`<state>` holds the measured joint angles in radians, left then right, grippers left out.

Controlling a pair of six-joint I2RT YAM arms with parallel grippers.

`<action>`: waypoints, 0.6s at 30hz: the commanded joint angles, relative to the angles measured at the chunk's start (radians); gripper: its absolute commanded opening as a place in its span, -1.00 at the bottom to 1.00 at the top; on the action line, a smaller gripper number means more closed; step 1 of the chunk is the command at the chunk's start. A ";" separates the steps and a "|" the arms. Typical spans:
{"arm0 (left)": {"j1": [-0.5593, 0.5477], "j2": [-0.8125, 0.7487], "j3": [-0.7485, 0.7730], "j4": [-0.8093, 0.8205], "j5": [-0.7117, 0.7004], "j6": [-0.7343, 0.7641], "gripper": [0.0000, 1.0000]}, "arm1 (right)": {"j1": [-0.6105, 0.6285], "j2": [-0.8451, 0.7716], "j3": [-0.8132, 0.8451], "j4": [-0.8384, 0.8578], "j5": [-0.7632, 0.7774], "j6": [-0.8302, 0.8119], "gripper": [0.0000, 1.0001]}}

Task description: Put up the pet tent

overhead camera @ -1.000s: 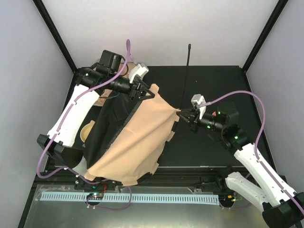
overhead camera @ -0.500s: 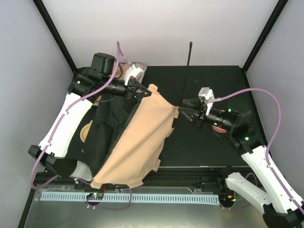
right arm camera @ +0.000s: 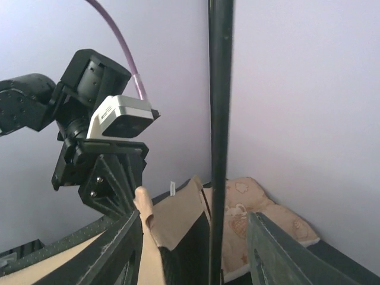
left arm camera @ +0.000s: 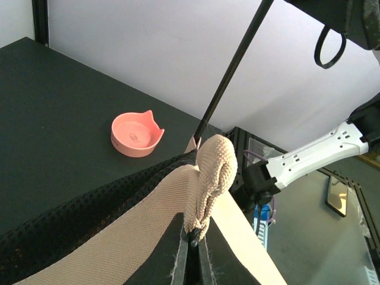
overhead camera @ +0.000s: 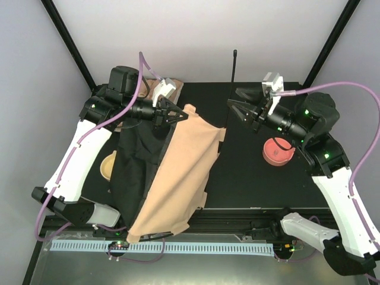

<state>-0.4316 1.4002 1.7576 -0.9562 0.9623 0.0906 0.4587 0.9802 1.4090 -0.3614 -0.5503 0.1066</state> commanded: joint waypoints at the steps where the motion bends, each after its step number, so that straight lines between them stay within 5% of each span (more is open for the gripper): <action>1: -0.002 -0.029 0.006 0.038 0.037 -0.010 -0.97 | 0.005 0.041 0.080 -0.031 0.010 -0.016 -0.02; 8: -0.003 -0.039 0.008 0.037 0.038 -0.014 -0.97 | 0.004 0.076 0.150 -0.026 0.046 -0.047 -0.34; 18: -0.005 -0.045 0.007 0.036 0.049 -0.021 -0.97 | 0.005 0.149 0.264 -0.033 0.023 -0.047 -0.33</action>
<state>-0.4324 1.3796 1.7573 -0.9562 0.9730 0.0772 0.4587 1.1034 1.6321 -0.3962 -0.5255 0.0650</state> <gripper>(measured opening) 0.037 0.334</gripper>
